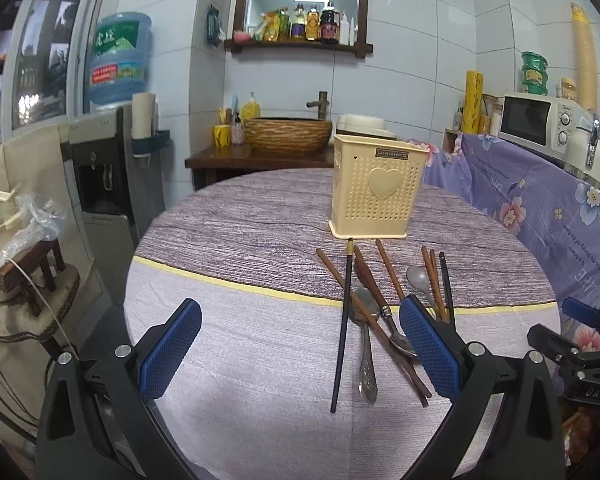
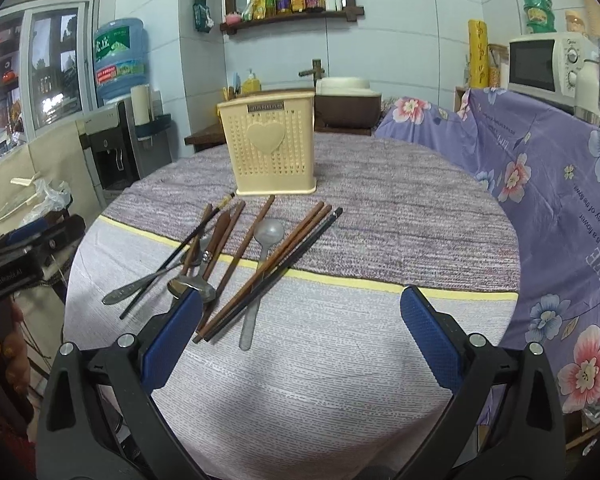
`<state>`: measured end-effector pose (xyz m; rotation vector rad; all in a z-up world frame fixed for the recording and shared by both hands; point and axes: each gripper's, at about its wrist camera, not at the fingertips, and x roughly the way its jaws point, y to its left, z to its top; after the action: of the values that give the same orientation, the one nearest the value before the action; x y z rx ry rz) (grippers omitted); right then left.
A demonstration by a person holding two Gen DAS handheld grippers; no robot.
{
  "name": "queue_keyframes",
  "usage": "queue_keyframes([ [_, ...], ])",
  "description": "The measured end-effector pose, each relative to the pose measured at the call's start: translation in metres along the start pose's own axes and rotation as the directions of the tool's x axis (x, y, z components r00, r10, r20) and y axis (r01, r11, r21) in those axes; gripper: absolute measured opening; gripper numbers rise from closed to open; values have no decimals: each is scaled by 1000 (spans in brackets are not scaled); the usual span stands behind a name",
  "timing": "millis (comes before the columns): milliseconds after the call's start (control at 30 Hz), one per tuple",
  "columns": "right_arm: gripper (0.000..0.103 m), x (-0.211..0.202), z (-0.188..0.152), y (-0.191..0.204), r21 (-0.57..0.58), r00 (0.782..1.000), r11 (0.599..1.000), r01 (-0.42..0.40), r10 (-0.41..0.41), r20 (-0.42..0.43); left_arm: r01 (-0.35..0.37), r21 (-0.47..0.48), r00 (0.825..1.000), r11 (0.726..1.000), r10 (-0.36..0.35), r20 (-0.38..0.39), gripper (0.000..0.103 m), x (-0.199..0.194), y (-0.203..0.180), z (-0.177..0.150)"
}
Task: Organize utensils
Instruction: 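Grasp a black gold-banded chopstick with the left tool while the right tool grasps another black chopstick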
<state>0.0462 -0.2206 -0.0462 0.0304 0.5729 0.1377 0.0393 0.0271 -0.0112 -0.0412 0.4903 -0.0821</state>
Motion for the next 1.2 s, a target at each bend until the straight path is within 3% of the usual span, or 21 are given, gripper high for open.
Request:
queue_keyframes([
  [267, 96, 26, 21, -10, 7, 998, 1000, -10, 11, -64, 96, 68, 991, 993, -90, -97, 94, 37, 4, 24],
  [367, 83, 43, 35, -16, 26, 995, 1000, 6, -4, -101, 116, 108, 987, 987, -102, -128, 89, 50, -1, 33],
  [500, 67, 74, 50, -27, 124, 983, 992, -32, 54, -176, 135, 138, 982, 981, -113, -154, 82, 68, -6, 44],
  [633, 49, 108, 57, -29, 192, 968, 981, -15, 62, -242, 136, 120, 972, 983, -110, -206, 79, 96, -8, 52],
  [733, 43, 126, 63, -27, 210, 962, 978, 4, 54, -269, 127, 98, 964, 987, -100, -246, 75, 114, -8, 55],
  [900, 31, 157, 71, -25, 243, 946, 969, 34, 47, -321, 135, 85, 950, 987, -104, -294, 56, 136, -10, 57],
  [967, 26, 167, 70, -24, 260, 939, 965, 40, 53, -340, 141, 78, 941, 987, -108, -322, 53, 142, -12, 55],
  [1200, 15, 183, 73, -19, 234, 929, 966, 106, -13, -369, 135, 95, 939, 986, -97, -331, 52, 150, -13, 58],
])
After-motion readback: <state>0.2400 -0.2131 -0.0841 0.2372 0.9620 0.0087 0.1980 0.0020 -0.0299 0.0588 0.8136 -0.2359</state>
